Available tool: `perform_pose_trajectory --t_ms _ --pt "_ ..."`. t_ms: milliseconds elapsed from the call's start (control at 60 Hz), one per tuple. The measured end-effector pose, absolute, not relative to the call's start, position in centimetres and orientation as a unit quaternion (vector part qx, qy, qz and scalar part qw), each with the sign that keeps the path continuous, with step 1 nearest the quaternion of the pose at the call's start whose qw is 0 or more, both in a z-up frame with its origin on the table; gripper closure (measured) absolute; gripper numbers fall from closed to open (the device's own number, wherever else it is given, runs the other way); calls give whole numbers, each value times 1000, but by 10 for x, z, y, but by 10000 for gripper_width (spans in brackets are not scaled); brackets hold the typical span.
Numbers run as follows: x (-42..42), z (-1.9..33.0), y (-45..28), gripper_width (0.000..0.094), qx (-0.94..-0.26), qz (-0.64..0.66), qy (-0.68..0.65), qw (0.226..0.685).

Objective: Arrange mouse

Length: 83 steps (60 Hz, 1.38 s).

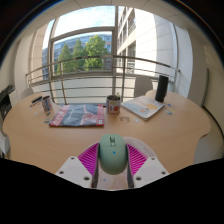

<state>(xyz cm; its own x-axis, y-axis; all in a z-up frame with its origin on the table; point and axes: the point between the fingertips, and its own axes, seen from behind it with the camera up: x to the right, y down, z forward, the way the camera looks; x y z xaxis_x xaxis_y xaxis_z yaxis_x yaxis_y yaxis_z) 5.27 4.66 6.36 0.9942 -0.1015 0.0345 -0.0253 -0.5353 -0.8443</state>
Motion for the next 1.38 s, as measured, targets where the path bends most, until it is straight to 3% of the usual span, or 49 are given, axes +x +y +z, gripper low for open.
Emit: perform_pose_trajectory --t_ms 133,200,233,300,333,400,800,1100,1383 --pt "63 0 34 472 -903 -18 29 429" --pt "65 -11 27 416 -910 -11 25 413" --pt "65 -8 27 340 -911 -13 23 412" --pt "64 4 22 70 -908 -18 15 419" --pt "63 13 18 114 -905 -19 13 425" --pt "60 33 6 79 -901 -20 14 433" --pt "32 157 -153 88 -876 -57 18 479" --pt "17 189 -261 90 -871 -74 25 486" --pt "12 201 -283 90 -867 -79 23 491"
